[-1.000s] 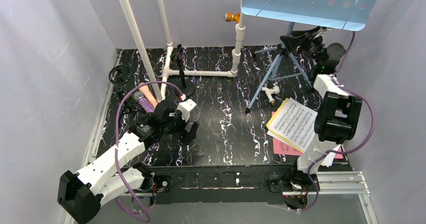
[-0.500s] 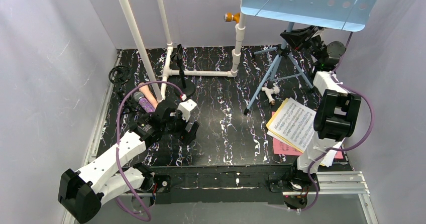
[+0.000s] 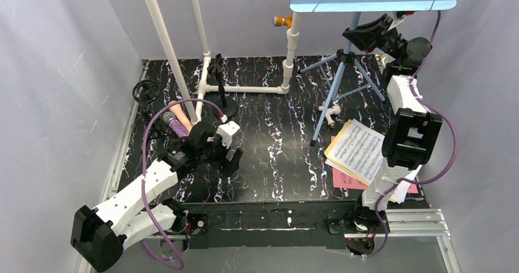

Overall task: Pack up the instrument practice props
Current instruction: Pick up the music stand from the center of the board.

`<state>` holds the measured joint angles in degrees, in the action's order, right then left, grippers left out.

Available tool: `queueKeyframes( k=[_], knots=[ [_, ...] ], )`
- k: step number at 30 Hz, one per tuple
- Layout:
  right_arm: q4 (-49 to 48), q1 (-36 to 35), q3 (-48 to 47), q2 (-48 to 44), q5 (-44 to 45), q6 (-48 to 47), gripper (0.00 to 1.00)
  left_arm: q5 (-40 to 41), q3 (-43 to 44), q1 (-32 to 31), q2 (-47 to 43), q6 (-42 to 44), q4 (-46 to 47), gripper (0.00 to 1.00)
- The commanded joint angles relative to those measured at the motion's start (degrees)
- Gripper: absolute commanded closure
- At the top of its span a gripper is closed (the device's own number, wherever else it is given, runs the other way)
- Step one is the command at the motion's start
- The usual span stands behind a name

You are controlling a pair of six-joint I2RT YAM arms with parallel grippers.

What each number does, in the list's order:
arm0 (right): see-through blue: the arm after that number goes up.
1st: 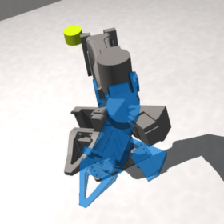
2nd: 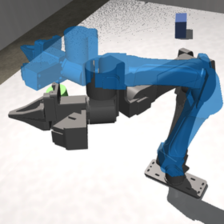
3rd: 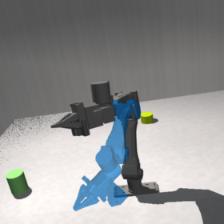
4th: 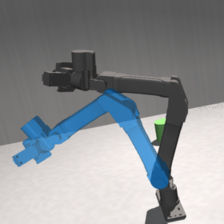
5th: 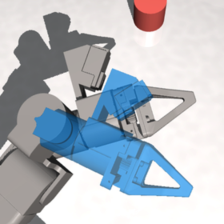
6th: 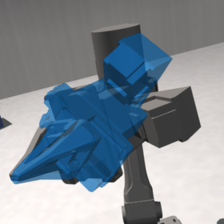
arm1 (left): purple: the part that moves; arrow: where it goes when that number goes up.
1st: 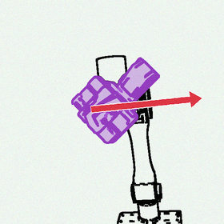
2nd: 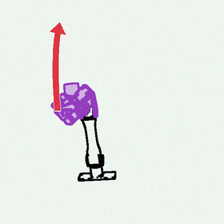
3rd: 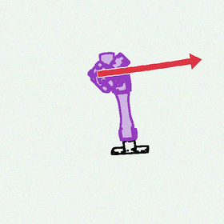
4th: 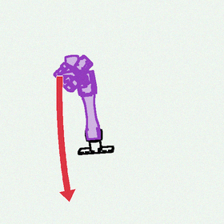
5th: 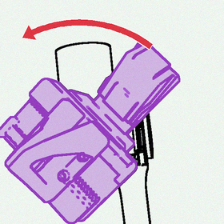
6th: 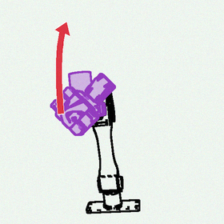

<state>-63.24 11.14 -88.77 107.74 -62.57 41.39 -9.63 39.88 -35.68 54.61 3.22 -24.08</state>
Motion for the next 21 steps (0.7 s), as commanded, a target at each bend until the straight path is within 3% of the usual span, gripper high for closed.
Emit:
queueKeyframes(
  k=[1,11,17,21],
  knots=[
    [-11.0,0.8,-7.5,-6.6,6.5,7.5,0.99,-0.4,0.5,0.3,-0.6,0.5,-1.1,0.0],
    [-12.9,0.9,-2.2,-15.0,2.9,14.7,0.99,-0.3,0.6,0.3,-1.6,0.5,-1.1,0.0],
    [-7.5,0.9,0.5,-21.0,-1.5,15.7,0.99,-0.5,0.6,0.3,-1.8,0.5,-1.2,0.0],
    [-12.8,0.9,4.0,-23.8,-2.5,21.3,0.99,-0.2,0.6,0.4,-2.2,0.4,-1.3,0.0]
  ],
)
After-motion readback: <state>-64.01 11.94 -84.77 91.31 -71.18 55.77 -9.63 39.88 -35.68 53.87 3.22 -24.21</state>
